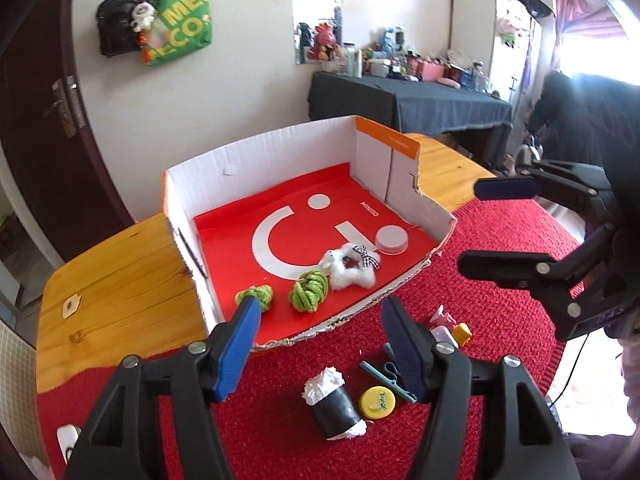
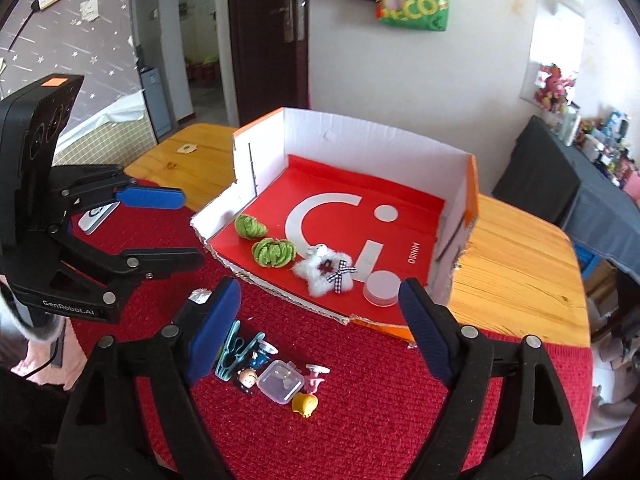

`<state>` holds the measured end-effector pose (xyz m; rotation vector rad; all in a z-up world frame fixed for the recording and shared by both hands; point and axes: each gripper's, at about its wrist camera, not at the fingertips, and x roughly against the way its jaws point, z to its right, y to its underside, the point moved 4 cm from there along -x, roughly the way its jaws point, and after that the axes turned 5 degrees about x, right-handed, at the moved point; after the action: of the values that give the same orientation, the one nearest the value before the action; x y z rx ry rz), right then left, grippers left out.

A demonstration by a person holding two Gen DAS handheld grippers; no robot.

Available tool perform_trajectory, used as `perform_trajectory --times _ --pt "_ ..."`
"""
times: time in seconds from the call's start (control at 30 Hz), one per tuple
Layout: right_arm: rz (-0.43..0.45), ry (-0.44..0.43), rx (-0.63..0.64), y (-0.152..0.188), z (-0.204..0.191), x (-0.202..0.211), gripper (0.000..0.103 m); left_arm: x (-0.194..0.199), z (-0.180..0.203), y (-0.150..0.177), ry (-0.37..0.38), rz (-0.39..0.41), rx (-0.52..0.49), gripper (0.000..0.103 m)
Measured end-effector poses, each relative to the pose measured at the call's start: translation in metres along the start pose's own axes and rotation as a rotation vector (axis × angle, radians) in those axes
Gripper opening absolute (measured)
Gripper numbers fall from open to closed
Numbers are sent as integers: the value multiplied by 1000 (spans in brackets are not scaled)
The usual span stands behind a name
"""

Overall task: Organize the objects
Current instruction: 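Lift both open tools out of the box back toward the items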

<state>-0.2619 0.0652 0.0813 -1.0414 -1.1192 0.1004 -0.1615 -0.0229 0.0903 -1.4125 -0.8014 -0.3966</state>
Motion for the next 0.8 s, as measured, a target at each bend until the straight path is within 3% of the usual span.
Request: perform_trajectory --times 0.23,0.47,0.57,0.8 --pt "60 59 -61 18 -4 3 86 10 0 15 -49 69 59 73" --pt "120 115 -117 39 -9 8 93 20 -1 33 -45 112 119 80" --pt "137 140 -134 48 -11 7 94 23 -2 41 -57 132 131 88" --pt "95 174 -193 77 -8 -10 94 13 -13 70 -92 114 228 97"
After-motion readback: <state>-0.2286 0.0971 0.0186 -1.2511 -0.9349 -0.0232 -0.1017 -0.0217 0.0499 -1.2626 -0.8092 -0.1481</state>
